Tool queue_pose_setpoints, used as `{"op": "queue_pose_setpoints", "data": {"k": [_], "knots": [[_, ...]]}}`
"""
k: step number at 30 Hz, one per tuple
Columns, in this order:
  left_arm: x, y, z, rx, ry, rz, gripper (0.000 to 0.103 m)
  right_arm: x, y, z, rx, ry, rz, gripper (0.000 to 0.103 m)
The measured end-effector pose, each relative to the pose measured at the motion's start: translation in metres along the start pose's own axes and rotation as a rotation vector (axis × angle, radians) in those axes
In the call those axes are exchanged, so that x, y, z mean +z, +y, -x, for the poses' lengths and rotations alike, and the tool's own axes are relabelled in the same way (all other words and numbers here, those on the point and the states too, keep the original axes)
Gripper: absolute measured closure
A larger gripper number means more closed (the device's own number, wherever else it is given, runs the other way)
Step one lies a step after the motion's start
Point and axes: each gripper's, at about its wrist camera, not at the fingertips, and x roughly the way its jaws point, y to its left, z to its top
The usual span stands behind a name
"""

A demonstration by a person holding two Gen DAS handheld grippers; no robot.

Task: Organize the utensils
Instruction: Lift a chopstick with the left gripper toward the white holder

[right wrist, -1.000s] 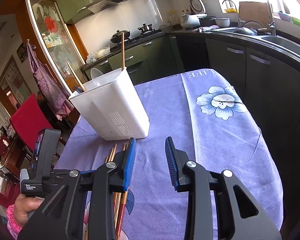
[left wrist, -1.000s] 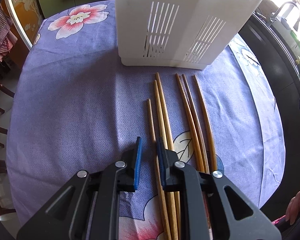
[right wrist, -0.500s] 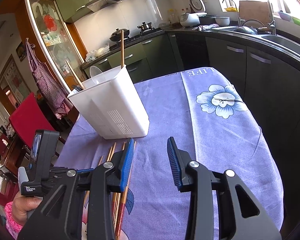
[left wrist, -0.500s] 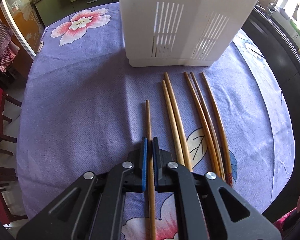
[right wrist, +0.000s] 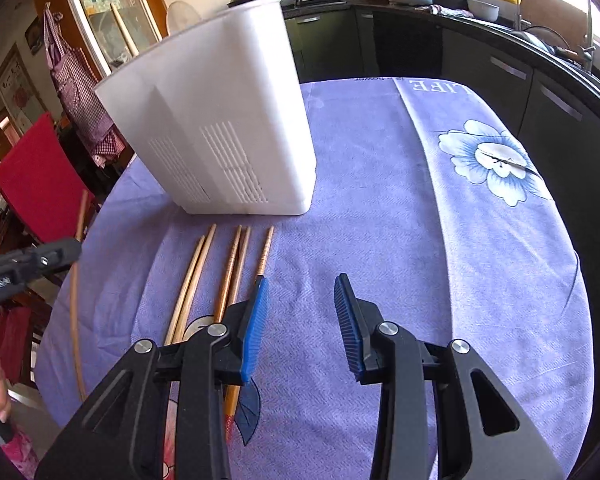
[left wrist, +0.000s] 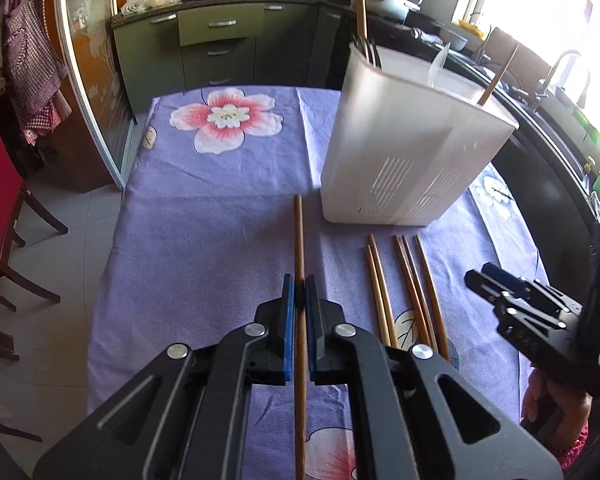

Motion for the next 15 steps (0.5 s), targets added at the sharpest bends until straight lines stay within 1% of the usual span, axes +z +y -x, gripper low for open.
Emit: {"op": "queue_pose_setpoints", "data": {"k": [2,3,6,7,9,12,14,15], "knots": [[-0.001,0.003,0.014,-0.001,-0.050,0.002,0.098,-0.001,0.010,-0.010,-0.010,0.016,0.026,0.071],[0.000,0.004,0.019,-0.002,-0.070,0.002,0.098,-0.001,0.013,-0.015,-0.011,0.023,0.036,0.073],[-0.002,0.004,0.034,0.000,-0.122,-0.009,0.098,0.000,0.024,-0.022,-0.029,0.031,0.062,0.075],[-0.002,0.004,0.037,-0.002,-0.131,-0.011,0.098,0.000,0.028,-0.025,-0.038,0.033,0.073,0.079],[-0.003,0.005,0.042,-0.010,-0.143,-0.017,0.098,0.001,0.032,-0.029,-0.057,0.041,0.086,0.080],[-0.004,0.006,0.044,-0.016,-0.150,-0.015,0.098,0.001,0.035,-0.036,-0.081,0.065,0.094,0.088],[-0.005,0.007,0.044,-0.019,-0.148,-0.014,0.098,0.001,0.037,-0.040,-0.090,0.078,0.100,0.088],[-0.005,0.007,0.044,-0.022,-0.146,-0.012,0.098,0.000,0.039,-0.041,-0.093,0.083,0.104,0.090]]}}
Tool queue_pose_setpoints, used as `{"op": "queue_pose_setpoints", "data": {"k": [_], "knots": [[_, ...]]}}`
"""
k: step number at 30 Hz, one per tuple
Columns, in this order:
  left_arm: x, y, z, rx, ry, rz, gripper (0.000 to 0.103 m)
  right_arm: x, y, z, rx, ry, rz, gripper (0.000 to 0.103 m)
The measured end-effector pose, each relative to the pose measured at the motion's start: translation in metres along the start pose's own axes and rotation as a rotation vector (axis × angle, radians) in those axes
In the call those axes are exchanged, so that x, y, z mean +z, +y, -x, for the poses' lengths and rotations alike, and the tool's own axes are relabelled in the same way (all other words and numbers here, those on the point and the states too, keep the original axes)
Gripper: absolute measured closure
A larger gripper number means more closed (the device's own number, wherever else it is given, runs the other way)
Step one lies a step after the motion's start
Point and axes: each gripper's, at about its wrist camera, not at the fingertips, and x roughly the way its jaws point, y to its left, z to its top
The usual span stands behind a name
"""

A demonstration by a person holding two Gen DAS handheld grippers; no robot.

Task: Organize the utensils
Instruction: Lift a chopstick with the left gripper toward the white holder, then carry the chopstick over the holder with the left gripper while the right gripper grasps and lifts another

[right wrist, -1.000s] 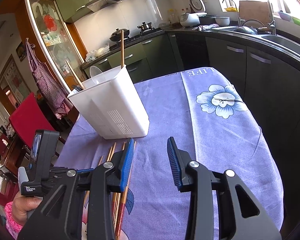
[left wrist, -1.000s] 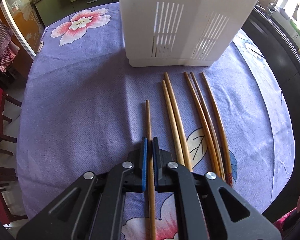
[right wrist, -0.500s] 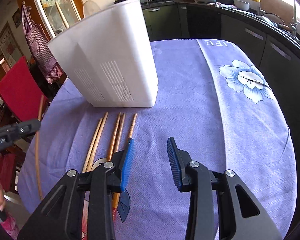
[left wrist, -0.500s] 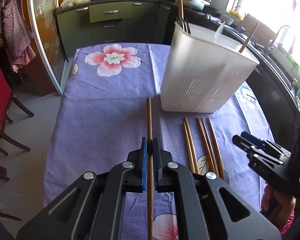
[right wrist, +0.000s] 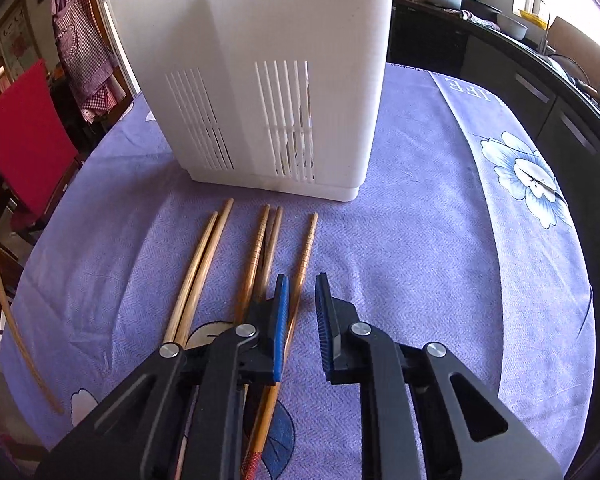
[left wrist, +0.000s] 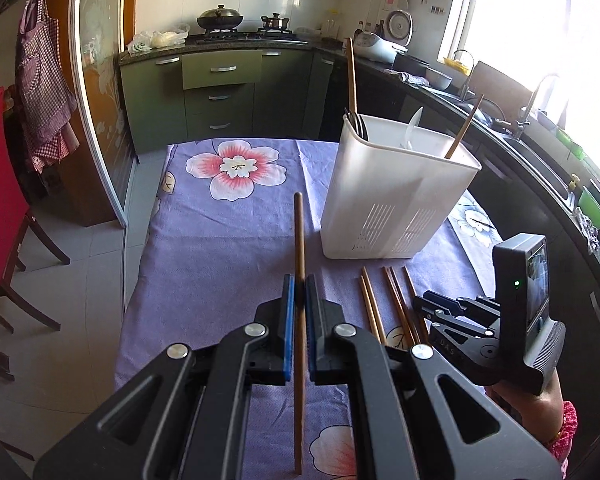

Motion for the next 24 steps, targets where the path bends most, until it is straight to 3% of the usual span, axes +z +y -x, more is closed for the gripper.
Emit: {"op": "queue_pose_setpoints", "data": {"k": [8,11,24], "knots": [[-0.004,0.000,0.002,-0.010,0.000,-0.006,0.098,0.007,0.010,-0.007,-0.029,0.021,0.026,0.091],[-0.004,-0.001,0.001,-0.013,0.004,-0.010,0.098,0.006,0.010,-0.004,-0.017,0.024,0.018,0.096],[-0.001,-0.005,0.006,-0.019,-0.003,-0.025,0.098,0.002,-0.017,0.098,0.081,-0.199,-0.054,0.096]]}}
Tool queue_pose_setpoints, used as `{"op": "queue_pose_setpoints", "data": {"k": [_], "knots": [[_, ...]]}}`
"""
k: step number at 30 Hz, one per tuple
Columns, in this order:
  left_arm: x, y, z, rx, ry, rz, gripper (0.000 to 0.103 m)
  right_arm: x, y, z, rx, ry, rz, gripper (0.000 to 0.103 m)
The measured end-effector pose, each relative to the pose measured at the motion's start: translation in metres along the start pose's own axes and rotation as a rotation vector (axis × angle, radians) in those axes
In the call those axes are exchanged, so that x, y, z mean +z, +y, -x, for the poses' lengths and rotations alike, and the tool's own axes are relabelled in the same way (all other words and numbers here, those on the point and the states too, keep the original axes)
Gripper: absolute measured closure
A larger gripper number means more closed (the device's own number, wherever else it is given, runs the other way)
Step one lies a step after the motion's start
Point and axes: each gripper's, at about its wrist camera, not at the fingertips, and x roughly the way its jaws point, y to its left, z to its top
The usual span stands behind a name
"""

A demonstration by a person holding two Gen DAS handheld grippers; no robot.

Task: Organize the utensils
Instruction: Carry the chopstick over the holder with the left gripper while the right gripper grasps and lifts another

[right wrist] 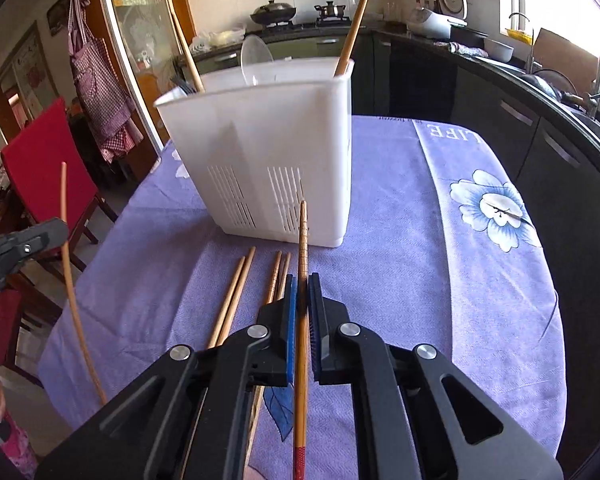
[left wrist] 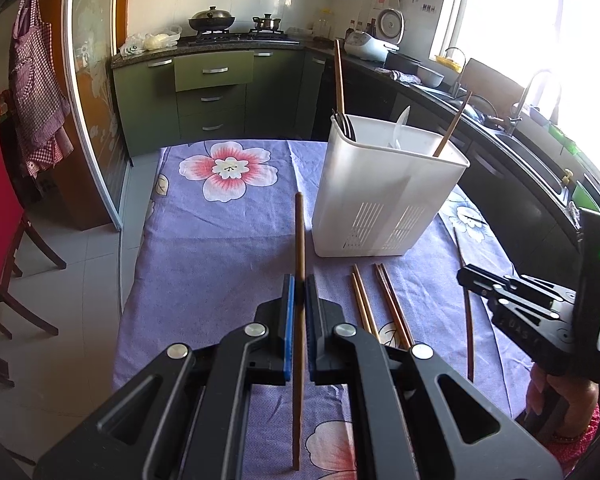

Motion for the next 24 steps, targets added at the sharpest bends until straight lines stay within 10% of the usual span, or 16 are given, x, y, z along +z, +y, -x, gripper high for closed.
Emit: {"op": "queue_pose_setpoints", "data": {"k": [11,24], "knots": [[0.003,-0.009,0.021,0.001,-0.028,-0.029,0.098,-0.010,-0.019,0.099,0.046,-0.176,-0.023,0.096],[0.015,-0.020,0.041,-0.005,-0.078,-0.062,0.098,0.000,-0.004,0.116,0.064,-0.228,0.007,0.096]]}}
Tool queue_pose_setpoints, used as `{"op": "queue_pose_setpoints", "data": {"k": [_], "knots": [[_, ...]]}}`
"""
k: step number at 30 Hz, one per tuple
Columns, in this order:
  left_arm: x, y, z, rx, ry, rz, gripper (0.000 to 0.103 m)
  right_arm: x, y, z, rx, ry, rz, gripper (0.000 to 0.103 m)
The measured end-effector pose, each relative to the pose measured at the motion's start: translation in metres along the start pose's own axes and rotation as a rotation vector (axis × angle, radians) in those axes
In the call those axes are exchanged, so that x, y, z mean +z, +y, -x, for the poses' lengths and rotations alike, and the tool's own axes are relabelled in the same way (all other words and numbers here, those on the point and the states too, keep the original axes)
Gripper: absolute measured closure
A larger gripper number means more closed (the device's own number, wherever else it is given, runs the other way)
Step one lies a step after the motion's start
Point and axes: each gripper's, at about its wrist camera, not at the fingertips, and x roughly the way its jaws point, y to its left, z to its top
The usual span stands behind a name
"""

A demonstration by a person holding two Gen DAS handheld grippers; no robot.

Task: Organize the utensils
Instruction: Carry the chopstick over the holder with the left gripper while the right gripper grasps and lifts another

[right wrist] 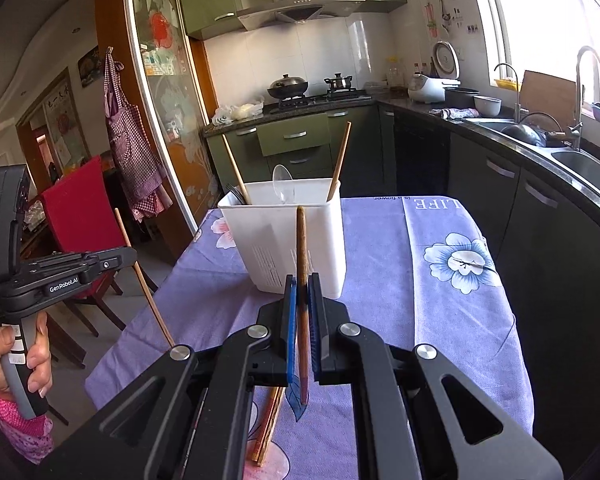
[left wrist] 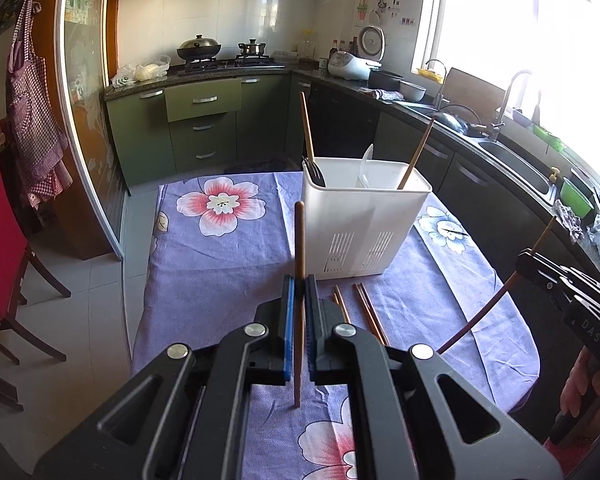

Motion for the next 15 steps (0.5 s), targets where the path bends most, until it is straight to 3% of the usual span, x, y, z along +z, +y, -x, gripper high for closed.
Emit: {"op": "queue_pose_setpoints", "data": {"k": [7,15], "knots": [[0.024,-0.007,0.005,-0.018,-0.021,-0.023,0.098,0.028,0.011,0.002,0.016,-0.032,0.034,0.096],[0.081,-0.025,0.029,-0.083,-0.079,-0.061,0.098,0.098,0.023,0.016,0.055,-0.100,0.062,0.096]]}}
